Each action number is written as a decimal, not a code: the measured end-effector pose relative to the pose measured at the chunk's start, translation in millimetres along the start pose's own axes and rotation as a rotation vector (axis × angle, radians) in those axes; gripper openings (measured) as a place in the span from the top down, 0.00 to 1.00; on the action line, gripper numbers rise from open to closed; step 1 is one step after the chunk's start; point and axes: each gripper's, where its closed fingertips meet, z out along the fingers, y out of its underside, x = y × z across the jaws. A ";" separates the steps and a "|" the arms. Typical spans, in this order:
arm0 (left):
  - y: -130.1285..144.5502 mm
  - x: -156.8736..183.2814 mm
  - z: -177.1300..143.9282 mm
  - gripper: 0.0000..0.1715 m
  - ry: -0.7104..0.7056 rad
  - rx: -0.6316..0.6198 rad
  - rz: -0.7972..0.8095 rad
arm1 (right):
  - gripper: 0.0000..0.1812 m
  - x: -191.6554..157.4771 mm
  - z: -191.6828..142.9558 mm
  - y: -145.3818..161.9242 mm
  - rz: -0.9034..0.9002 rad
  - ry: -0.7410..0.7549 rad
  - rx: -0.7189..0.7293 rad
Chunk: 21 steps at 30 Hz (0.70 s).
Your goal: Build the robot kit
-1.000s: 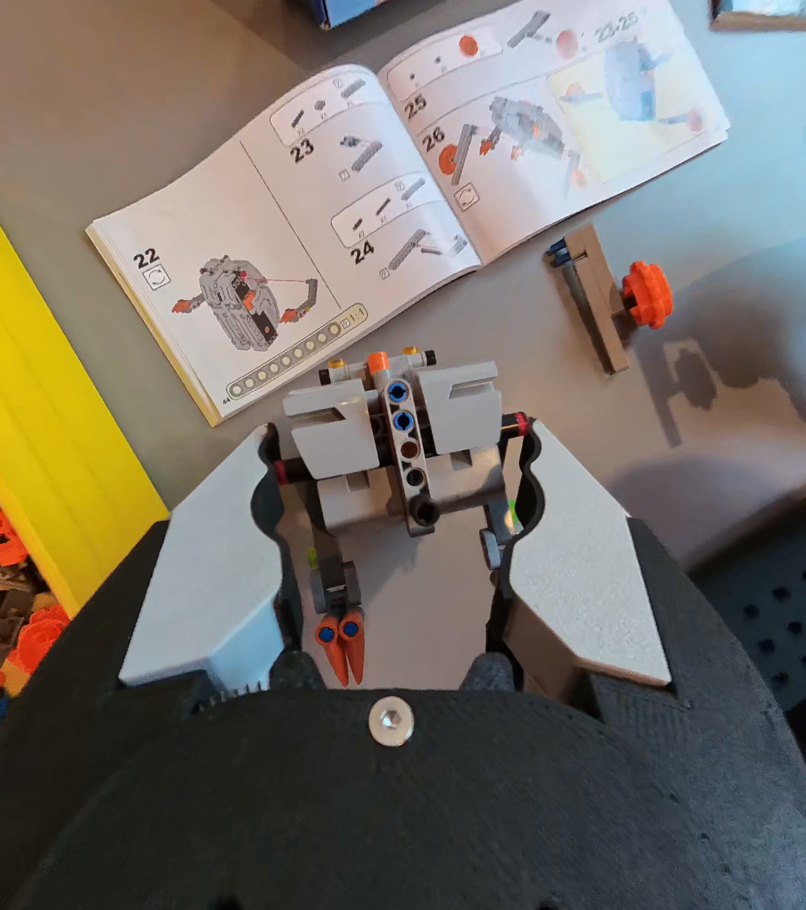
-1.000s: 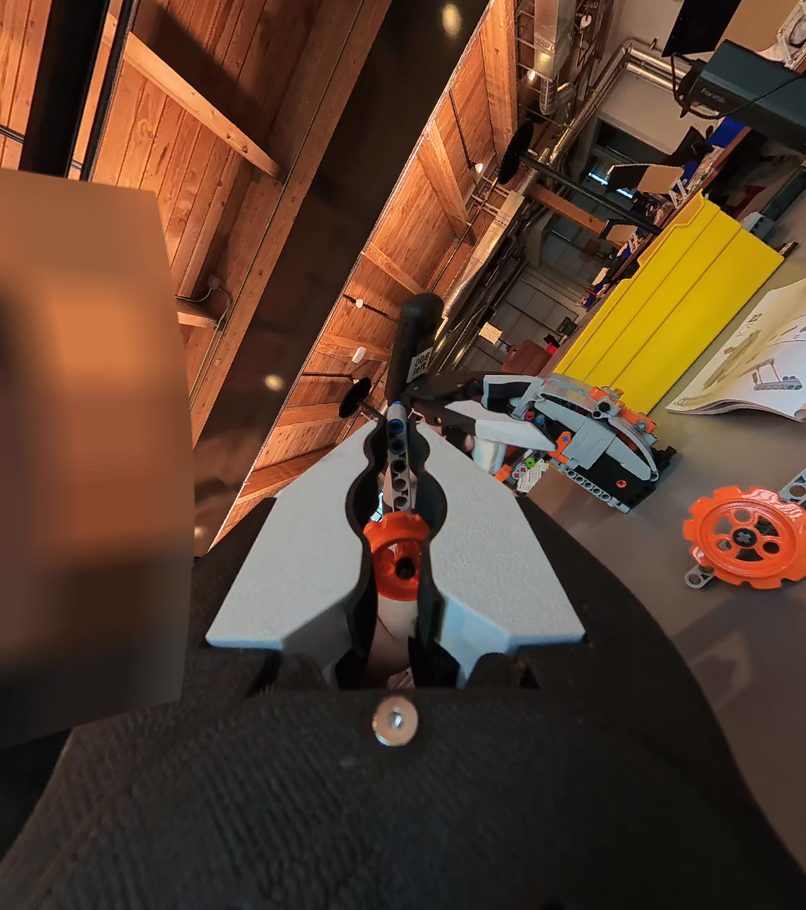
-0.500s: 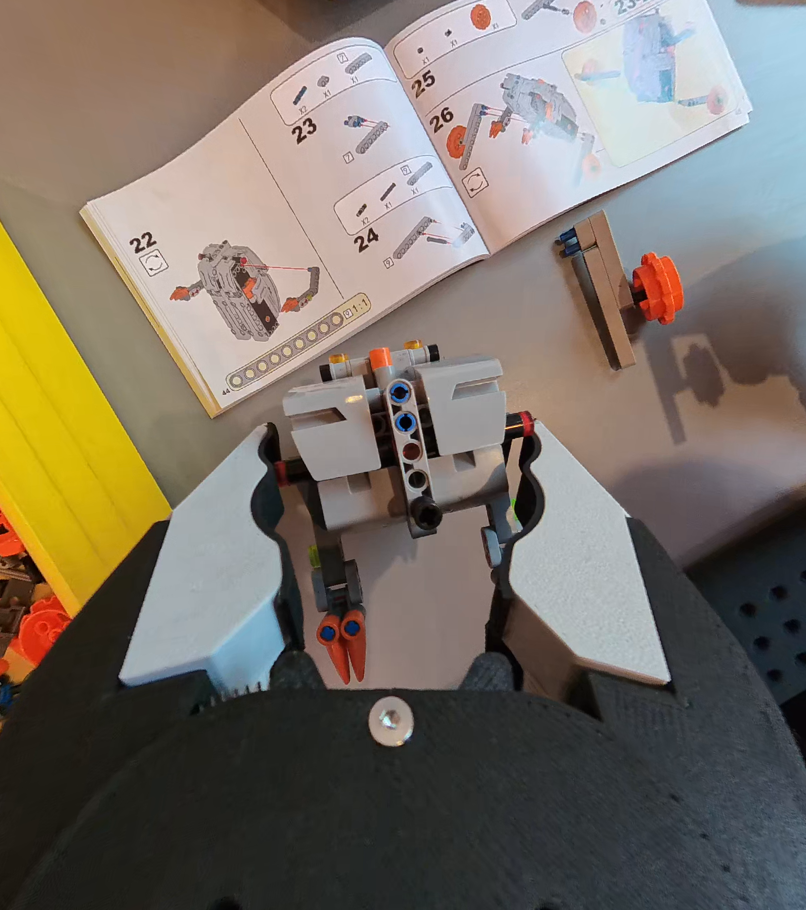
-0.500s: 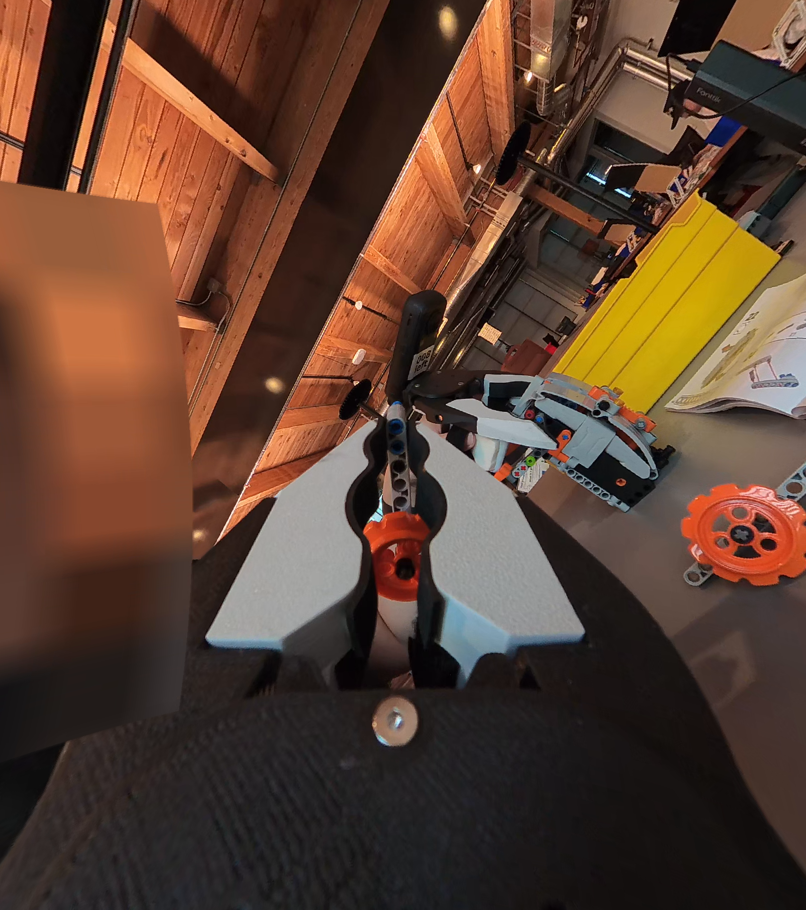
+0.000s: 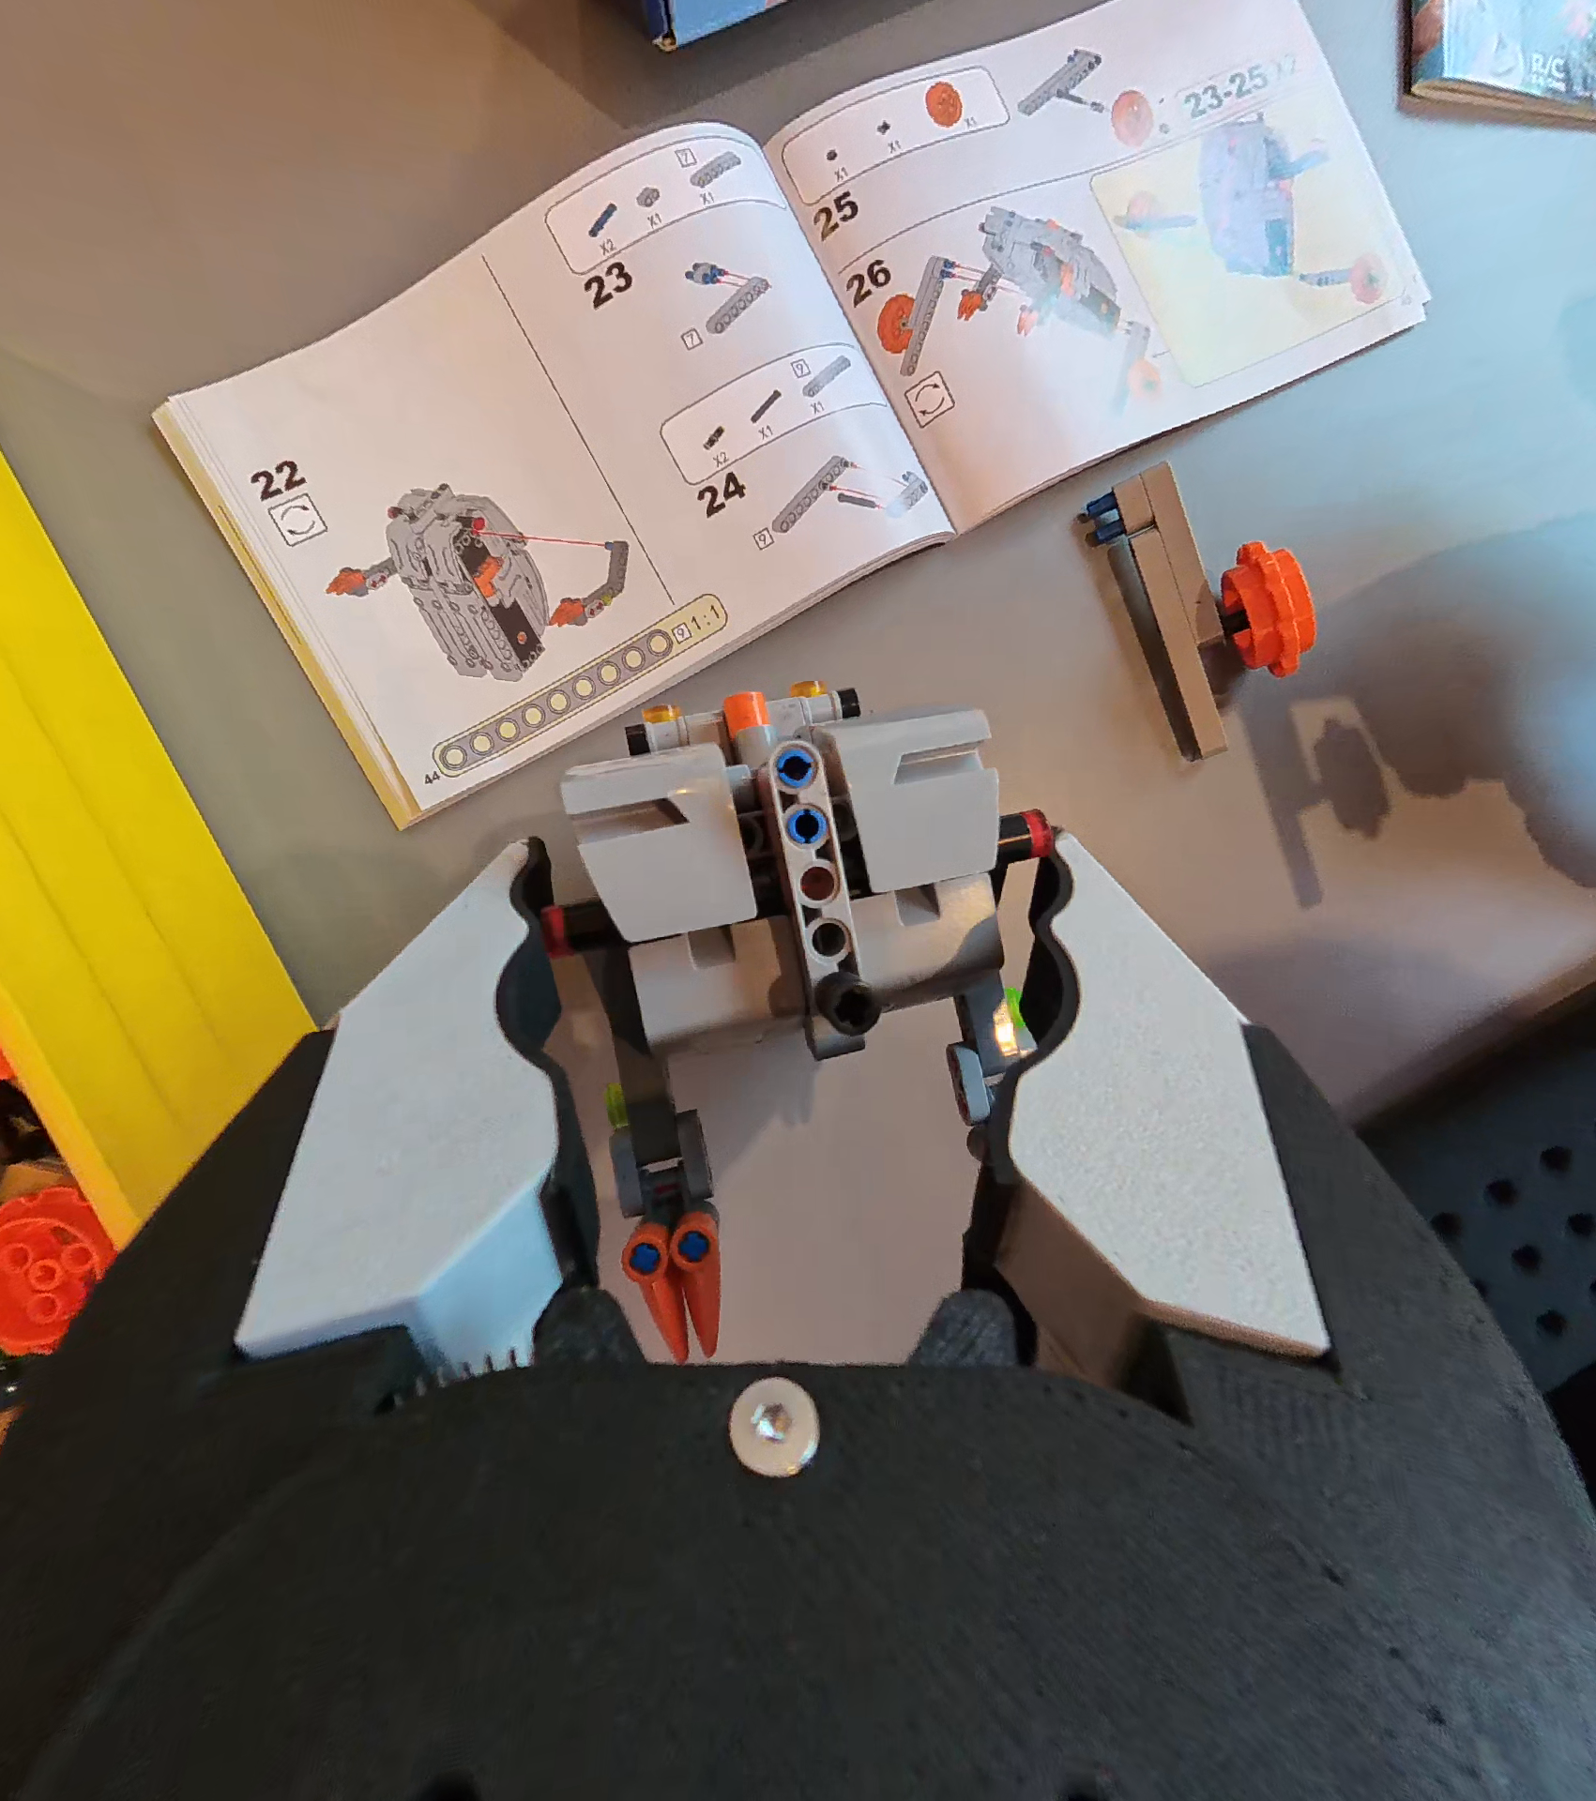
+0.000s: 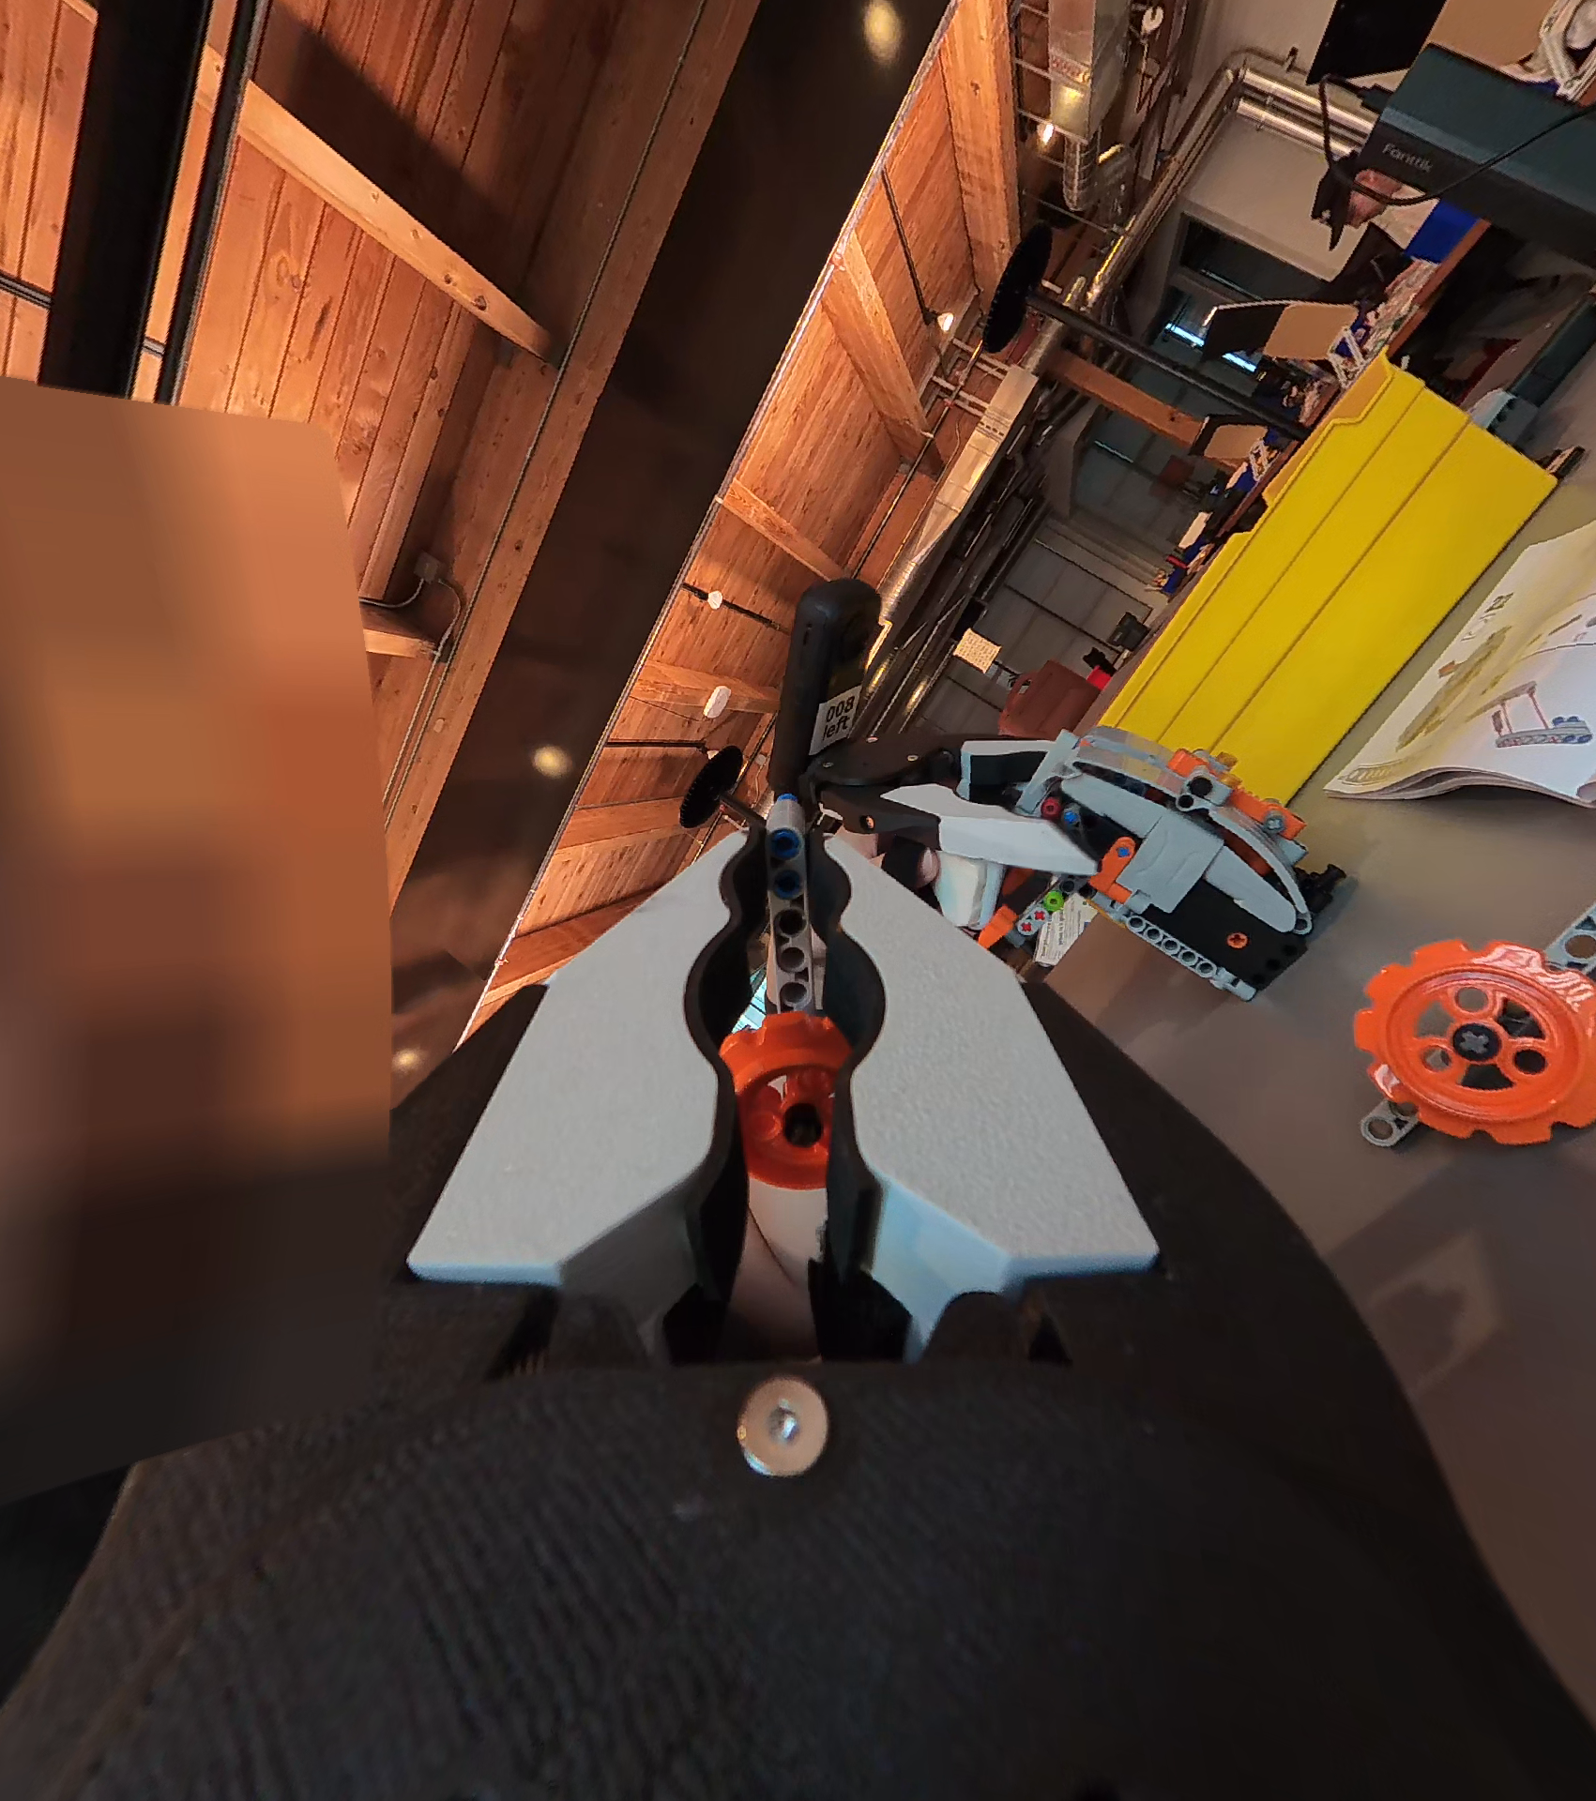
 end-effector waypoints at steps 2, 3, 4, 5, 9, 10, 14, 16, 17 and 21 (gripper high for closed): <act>2.7 1.0 0.2 0.42 0.008 -0.017 0.002 | 0.97 -0.1 0.0 -0.1 0.003 -0.002 0.000; 4.2 0.1 -0.7 0.42 0.003 -0.023 0.007 | 0.97 -0.1 -0.2 -0.2 0.003 -0.001 0.001; 4.7 -1.3 -2.8 0.41 -0.005 -0.021 0.009 | 0.97 -0.2 -0.2 -0.3 0.004 -0.001 0.001; 4.0 -2.5 -5.8 0.41 -0.012 -0.011 0.008 | 0.97 -0.3 -0.3 -0.4 0.005 -0.002 0.002; -0.3 -2.1 -24.5 0.41 -0.020 0.051 0.009 | 0.97 1.1 -0.2 -0.1 0.009 0.001 0.001; -0.9 -2.3 -30.2 0.42 -0.026 0.069 0.007 | 0.97 1.2 -0.2 0.0 0.012 0.000 0.001; -2.3 2.8 -43.5 0.43 -0.010 0.121 -0.026 | 0.97 1.8 0.0 0.1 0.015 0.001 0.001; -1.2 5.3 -41.1 0.43 -0.021 0.112 -0.015 | 0.97 1.7 0.2 0.4 0.012 0.001 -0.001; -0.9 4.1 -38.5 0.43 -0.042 0.104 -0.008 | 0.97 1.5 0.2 0.4 0.011 0.001 -0.001; -4.6 5.9 -27.1 0.42 -0.079 0.084 0.004 | 0.97 1.7 -0.6 -0.3 0.004 0.006 0.001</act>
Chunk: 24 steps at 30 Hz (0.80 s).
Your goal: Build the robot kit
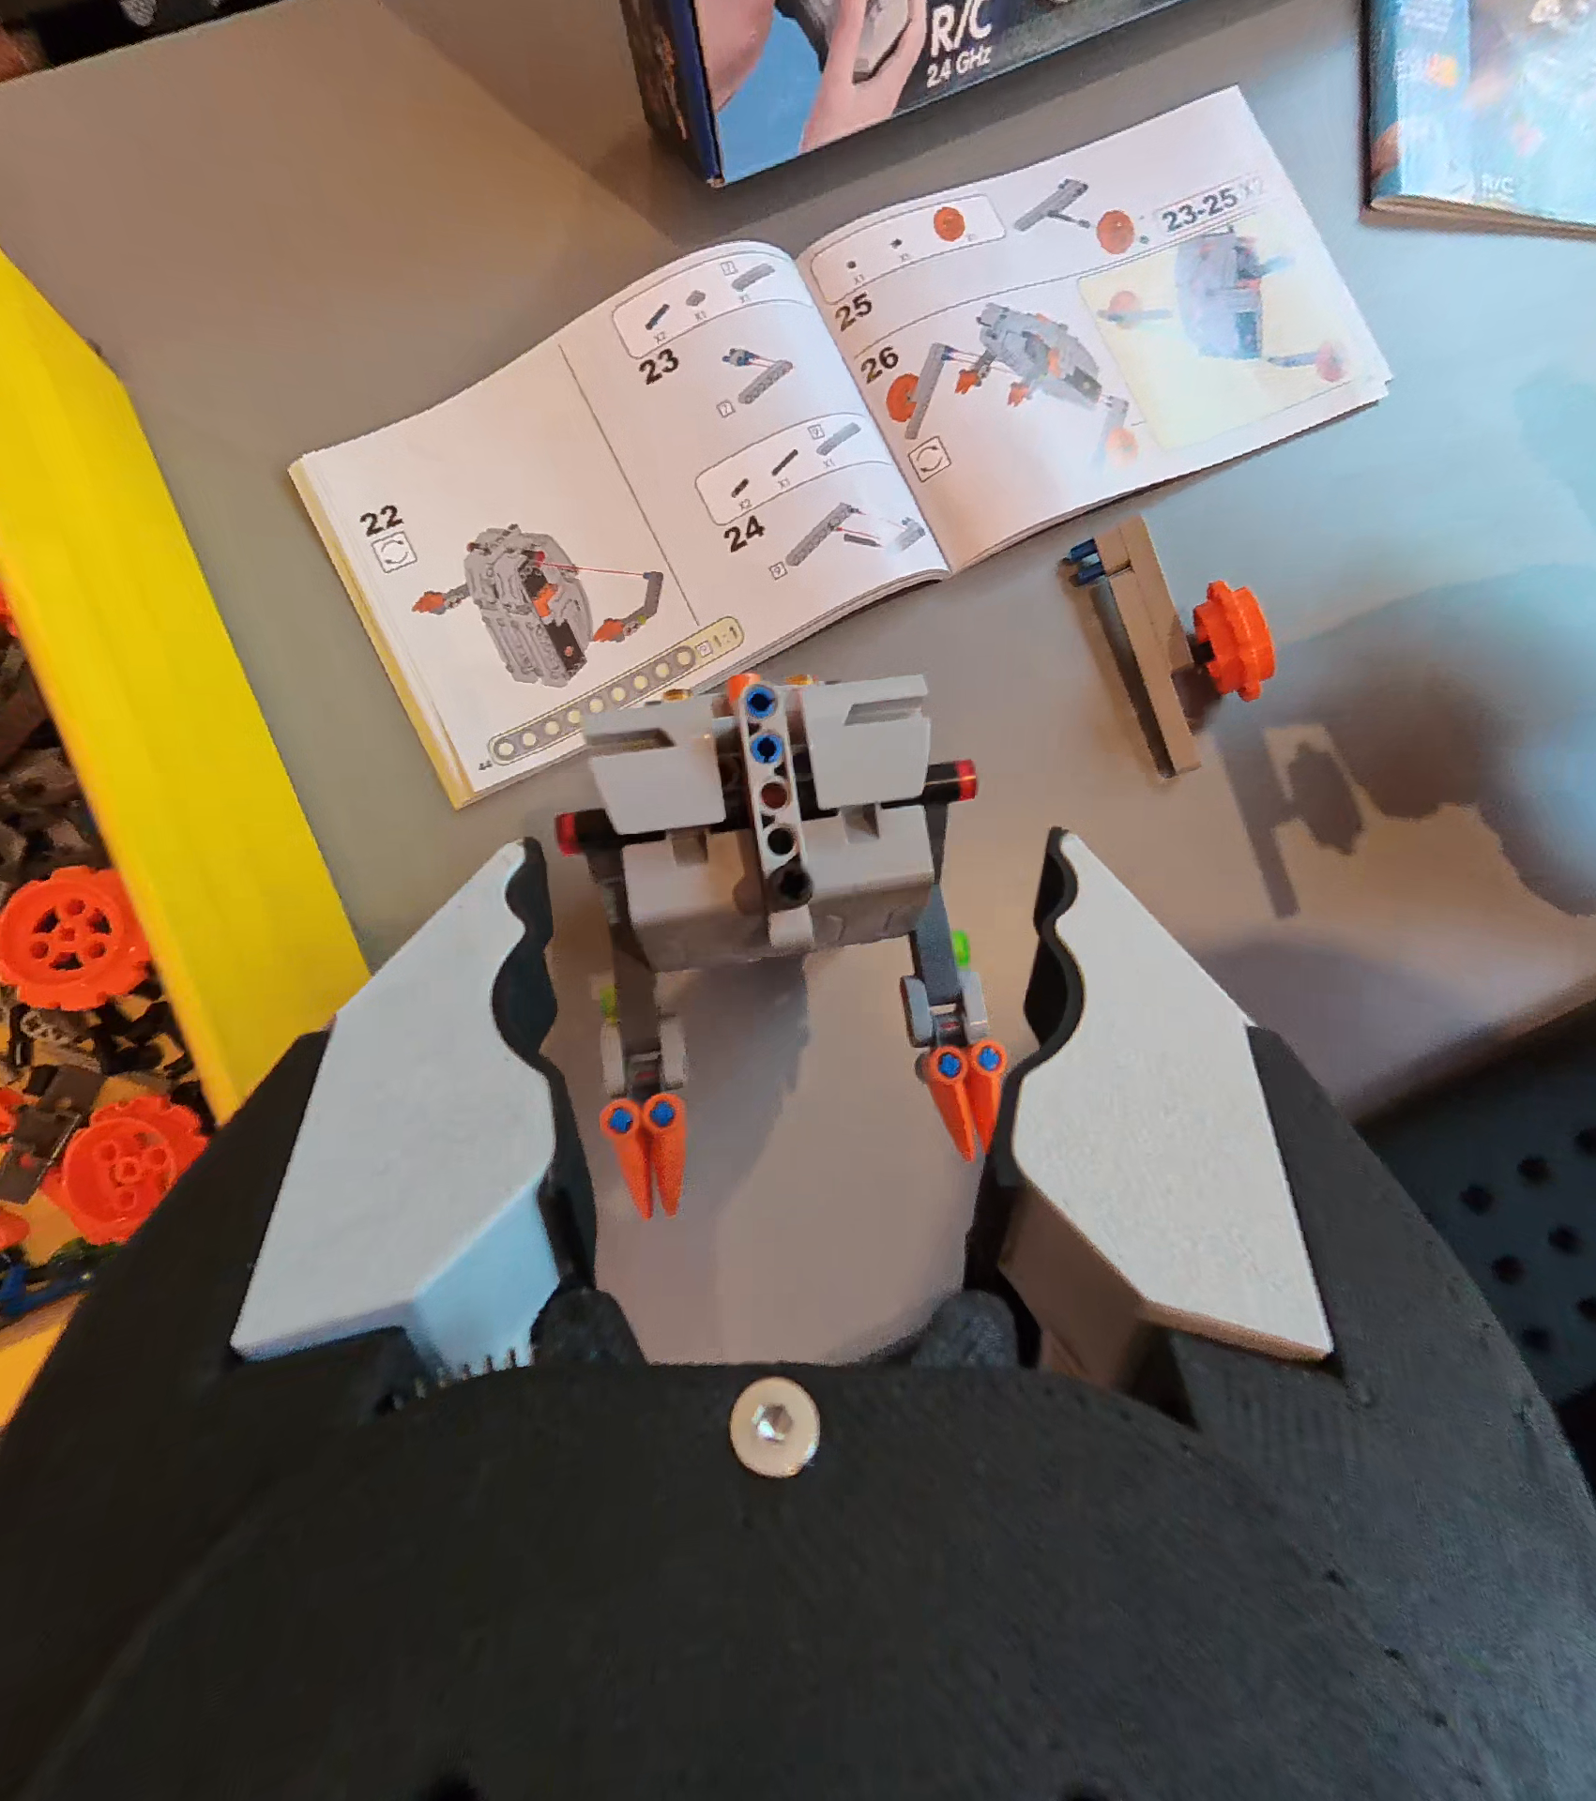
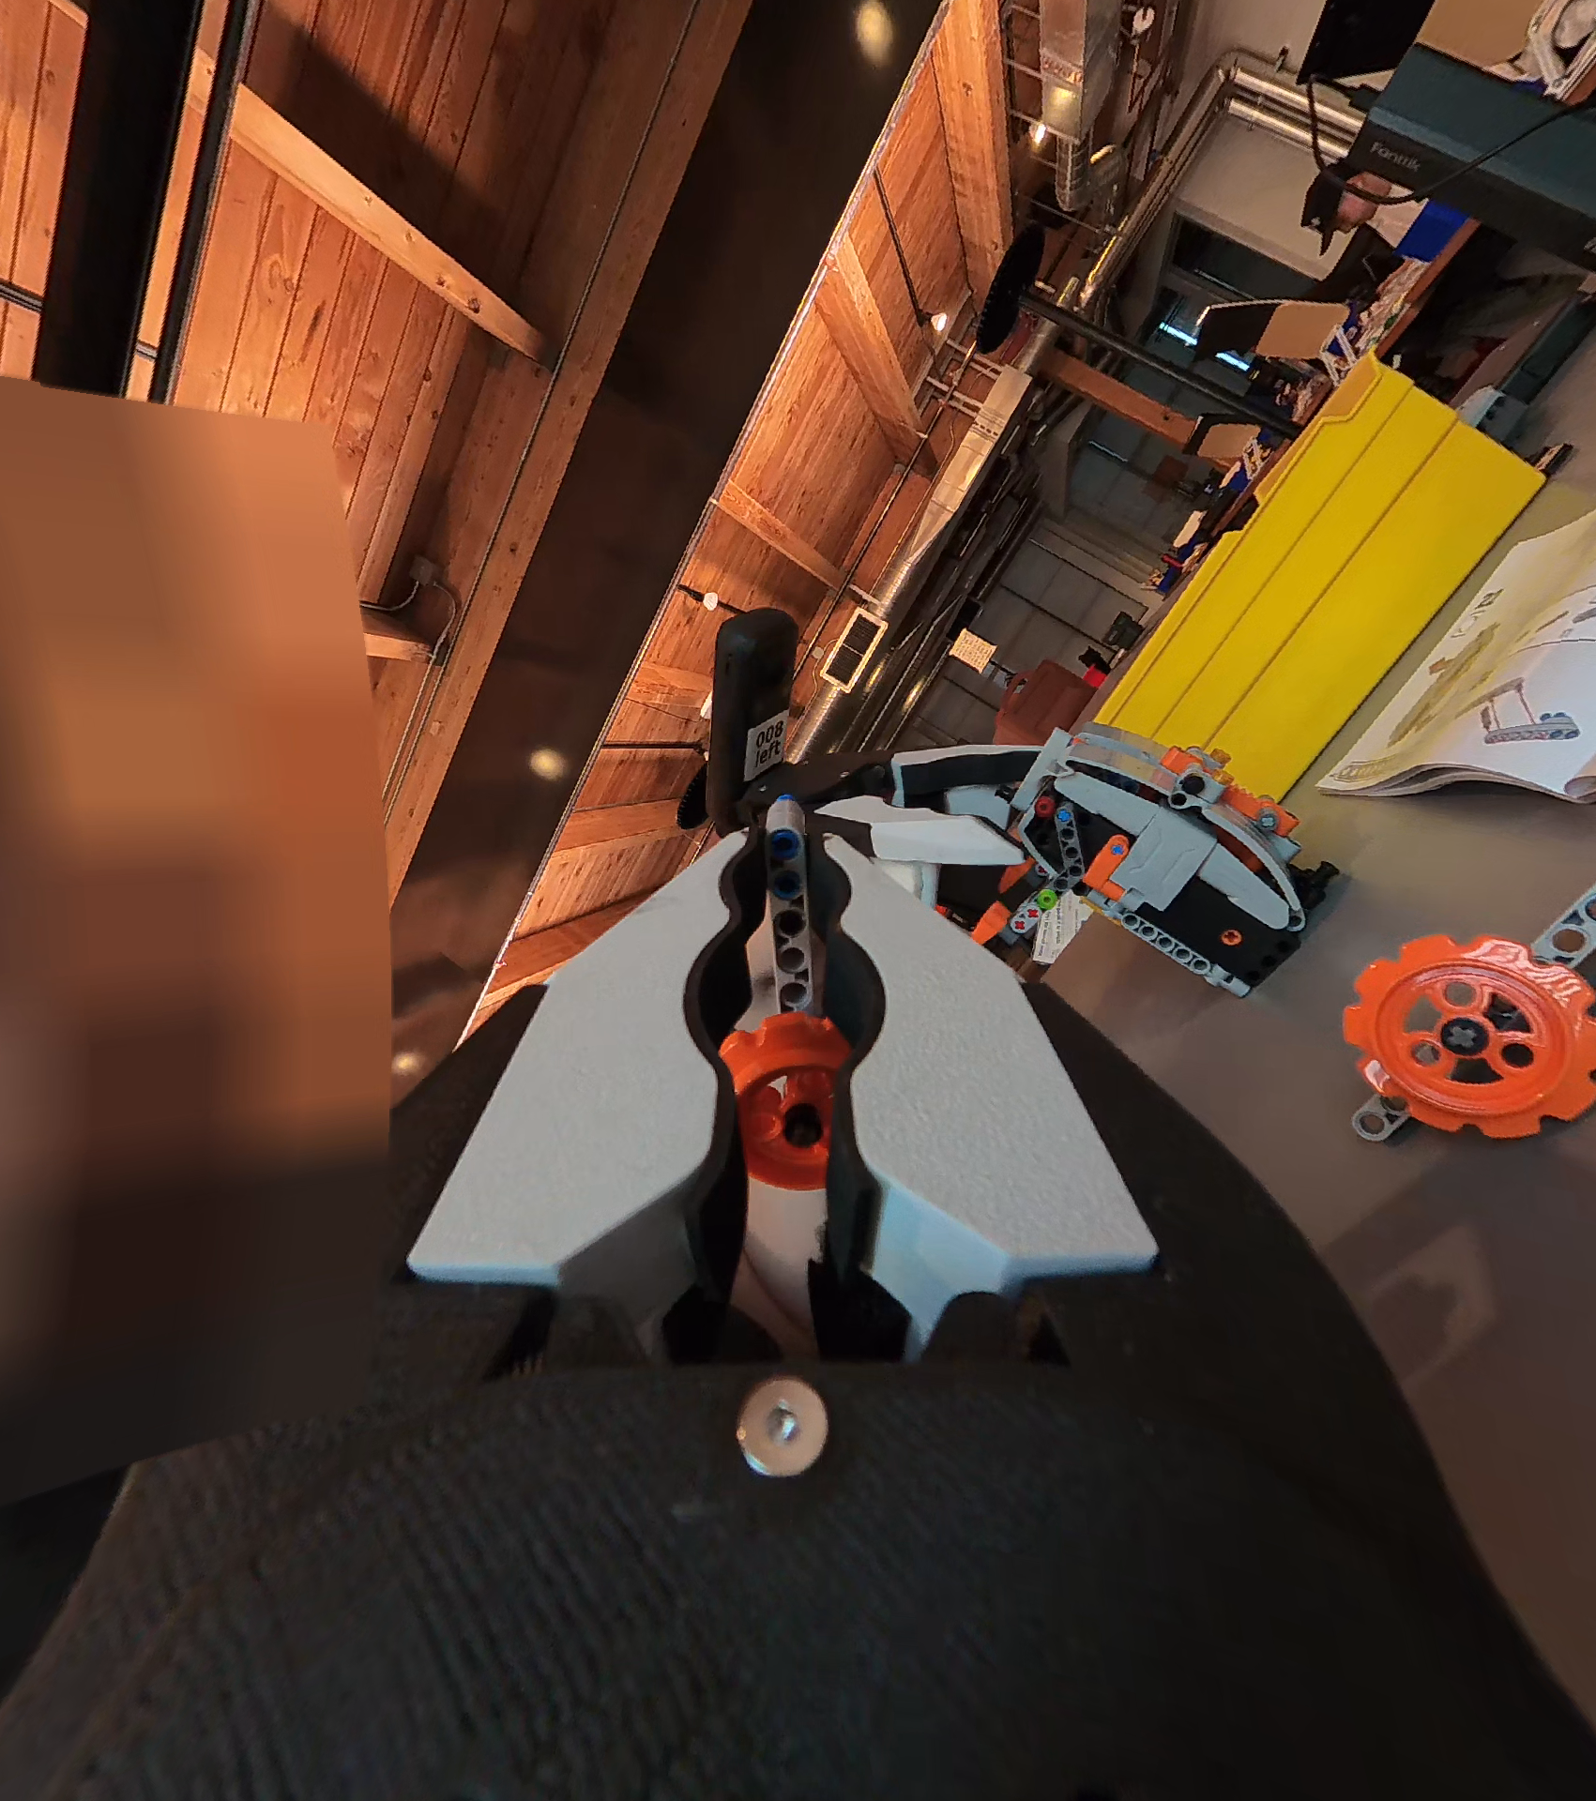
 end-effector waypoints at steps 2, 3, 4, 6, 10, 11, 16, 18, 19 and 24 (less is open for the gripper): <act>-0.7 1.1 3.4 0.42 -0.019 -0.011 0.019 | 0.97 -0.3 -0.5 -1.1 -0.001 0.000 0.004; -0.3 0.1 4.8 0.42 -0.034 -0.018 0.026 | 0.97 -0.2 -0.8 -1.4 -0.002 0.001 0.005; 0.0 -0.3 5.8 0.42 -0.042 -0.023 0.030 | 0.97 -0.5 -0.9 -1.6 -0.001 -0.001 0.007; 0.2 -3.4 6.9 0.43 -0.063 -0.027 0.029 | 0.97 -1.5 -0.5 -1.1 0.001 -0.005 0.005; 1.1 -9.5 8.0 0.43 -0.093 -0.032 0.023 | 0.97 -2.4 0.3 0.1 0.003 -0.009 0.000; 0.7 -9.3 8.2 0.43 -0.092 -0.031 0.021 | 0.97 -2.4 0.2 -0.1 0.003 -0.010 0.001; 0.1 -8.5 12.7 0.42 -0.099 -0.040 0.014 | 0.97 -2.2 -0.5 -1.2 0.001 -0.007 0.005; -0.1 -8.6 14.6 0.42 -0.106 -0.045 0.015 | 0.97 -1.9 -0.4 -1.0 0.000 -0.006 0.004; -0.2 -8.5 15.4 0.42 -0.109 -0.047 0.017 | 0.97 -1.5 -0.4 -0.8 0.001 -0.004 0.003; 1.1 -8.2 17.3 0.42 -0.106 -0.056 0.014 | 0.97 -1.4 -0.4 -0.9 0.004 -0.006 0.005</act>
